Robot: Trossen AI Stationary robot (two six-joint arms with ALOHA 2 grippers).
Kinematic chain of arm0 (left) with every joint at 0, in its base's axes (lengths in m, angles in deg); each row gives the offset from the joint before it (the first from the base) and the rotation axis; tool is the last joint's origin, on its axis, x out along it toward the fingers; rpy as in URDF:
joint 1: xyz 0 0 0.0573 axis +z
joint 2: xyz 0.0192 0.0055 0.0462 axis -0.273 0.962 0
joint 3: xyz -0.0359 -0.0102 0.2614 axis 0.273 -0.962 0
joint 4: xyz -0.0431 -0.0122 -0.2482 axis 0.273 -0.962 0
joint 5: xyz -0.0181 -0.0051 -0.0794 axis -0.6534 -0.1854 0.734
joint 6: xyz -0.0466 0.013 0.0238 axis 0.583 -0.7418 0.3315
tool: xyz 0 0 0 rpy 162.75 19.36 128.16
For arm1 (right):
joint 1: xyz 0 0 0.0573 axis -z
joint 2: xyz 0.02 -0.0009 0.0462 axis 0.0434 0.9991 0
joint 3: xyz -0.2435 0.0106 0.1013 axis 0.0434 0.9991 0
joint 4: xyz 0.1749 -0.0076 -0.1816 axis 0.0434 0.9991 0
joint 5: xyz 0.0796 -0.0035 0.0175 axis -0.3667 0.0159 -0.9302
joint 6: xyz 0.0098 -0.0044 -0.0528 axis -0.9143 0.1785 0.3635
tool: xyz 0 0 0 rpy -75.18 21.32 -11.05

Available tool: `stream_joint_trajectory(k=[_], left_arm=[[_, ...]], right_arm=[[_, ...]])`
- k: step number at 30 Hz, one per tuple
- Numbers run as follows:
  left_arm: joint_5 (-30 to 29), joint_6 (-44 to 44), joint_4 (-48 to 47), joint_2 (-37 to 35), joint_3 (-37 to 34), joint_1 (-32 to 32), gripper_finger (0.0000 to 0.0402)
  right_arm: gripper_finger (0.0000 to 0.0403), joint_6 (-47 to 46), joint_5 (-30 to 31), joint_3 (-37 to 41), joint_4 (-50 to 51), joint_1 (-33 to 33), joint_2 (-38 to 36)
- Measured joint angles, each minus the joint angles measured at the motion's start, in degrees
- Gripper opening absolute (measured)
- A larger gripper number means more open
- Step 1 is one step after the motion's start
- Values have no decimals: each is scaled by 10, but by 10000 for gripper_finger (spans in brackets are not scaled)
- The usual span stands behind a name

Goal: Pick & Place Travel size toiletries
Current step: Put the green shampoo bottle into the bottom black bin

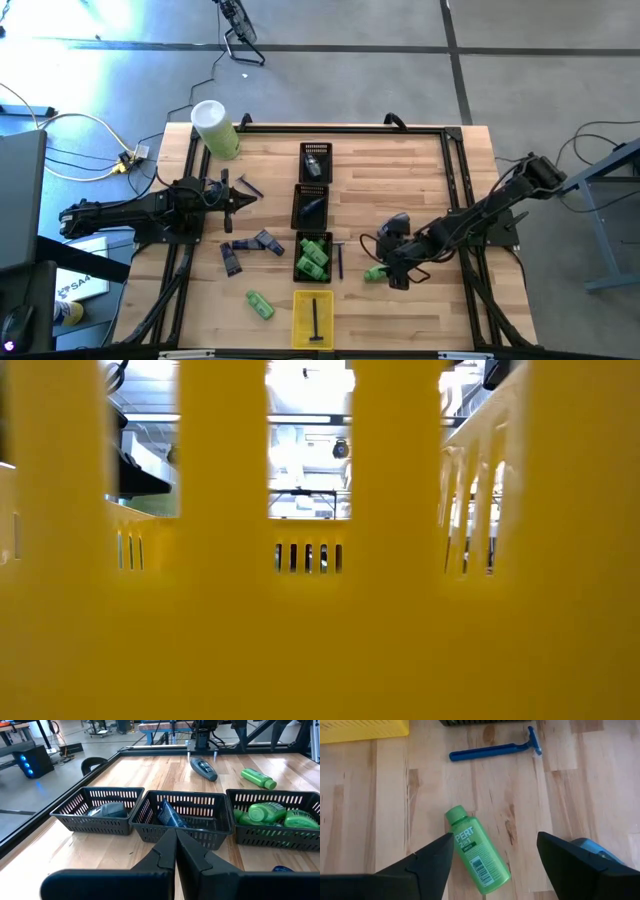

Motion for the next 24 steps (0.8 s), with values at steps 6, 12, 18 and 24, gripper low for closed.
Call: stream_joint_trajectory(k=[6,12,18,24], left_arm=[[0,0,0,0,0,0,6],[0,0,0,0,0,0,6],[0,0,0,0,0,0,6],[0,0,0,0,0,0,6]], right_arm=[[278,-14,-9,0,0,-1,16],[278,-15,-22,0,-3,-1,41],[278,-15,-42,0,-4,-1,70],[278,-15,-49,0,-4,-1,97]])
